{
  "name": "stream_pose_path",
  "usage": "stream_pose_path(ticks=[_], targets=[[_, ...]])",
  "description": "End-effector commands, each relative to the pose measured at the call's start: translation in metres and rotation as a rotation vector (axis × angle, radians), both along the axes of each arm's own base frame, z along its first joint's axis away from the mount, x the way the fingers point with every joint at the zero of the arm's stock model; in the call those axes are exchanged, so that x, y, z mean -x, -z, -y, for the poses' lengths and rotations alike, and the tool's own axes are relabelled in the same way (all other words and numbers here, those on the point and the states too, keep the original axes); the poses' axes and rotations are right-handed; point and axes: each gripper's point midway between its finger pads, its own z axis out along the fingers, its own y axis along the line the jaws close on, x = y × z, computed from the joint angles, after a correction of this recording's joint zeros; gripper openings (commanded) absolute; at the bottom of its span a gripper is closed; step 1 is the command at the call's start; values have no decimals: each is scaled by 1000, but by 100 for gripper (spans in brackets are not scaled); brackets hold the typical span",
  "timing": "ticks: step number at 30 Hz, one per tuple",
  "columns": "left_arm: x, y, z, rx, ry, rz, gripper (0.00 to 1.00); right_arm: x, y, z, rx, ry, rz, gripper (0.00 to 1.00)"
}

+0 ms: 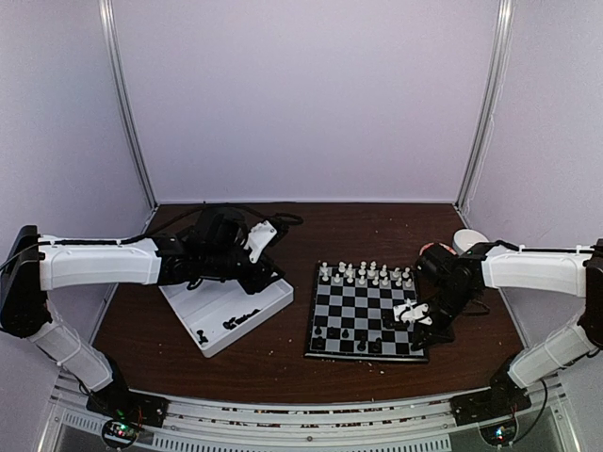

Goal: Set up the chess pieces on the board
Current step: Place the rook at a8, then pick up the bishop from the storage box.

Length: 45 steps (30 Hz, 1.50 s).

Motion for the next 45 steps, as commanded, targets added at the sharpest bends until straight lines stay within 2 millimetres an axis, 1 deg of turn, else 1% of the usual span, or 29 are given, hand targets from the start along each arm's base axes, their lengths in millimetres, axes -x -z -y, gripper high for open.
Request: stream_pose_path(ticks=[1,5,7,9,11,13,15,16,17,19,22,25,28,30,33,35,39,45], targets=[[-2,-11,1,39,-3,15,40,2,1,4,16,-16,8,21],[-2,-11,0,37,-7,15,40,3,-6,3,5,-22,15,26],[-2,-10,-1,31,-14,5,40,3,-12,2,-6,-21,19,28],[-3,-8,-6,17,-44,-11,41,4,-20,1,-16,-19,18,29],[-3,-3,-15,-18,-92,-42,41,1,-30,-2,-32,-12,33,30],[-4,2,-31,-61,-173,-77,41,-4,-42,-6,-56,0,59,32],[-3,9,-52,-111,-280,-124,41,-11,-54,-13,-93,22,82,33],[-1,13,-62,-135,-326,-148,41,-16,-60,-19,-118,59,87,33],[4,21,-76,-175,-377,-186,41,-21,-67,-24,-147,86,96,33],[12,32,-95,-212,-449,-258,41,-30,-75,-35,-201,130,101,33],[29,51,-114,-241,-482,-374,41,-40,-78,-46,-255,171,98,33],[43,60,-131,-269,-488,-465,41,-49,-78,-49,-251,185,113,33],[54,68,-133,-278,-419,-532,40,-53,-79,-49,-250,189,126,32],[56,74,-129,-284,-377,-559,39,-52,-76,-50,-247,188,115,32],[58,90,-123,-317,-335,-616,38,-52,-72,-48,-237,187,115,32],[57,98,-123,-337,-337,-626,38,-52,-71,-47,-235,187,119,32],[53,106,-124,-361,-343,-618,38,-50,-68,-45,-227,187,122,31],[43,113,-120,-385,-337,-602,37,-50,-66,-44,-221,187,121,31]])
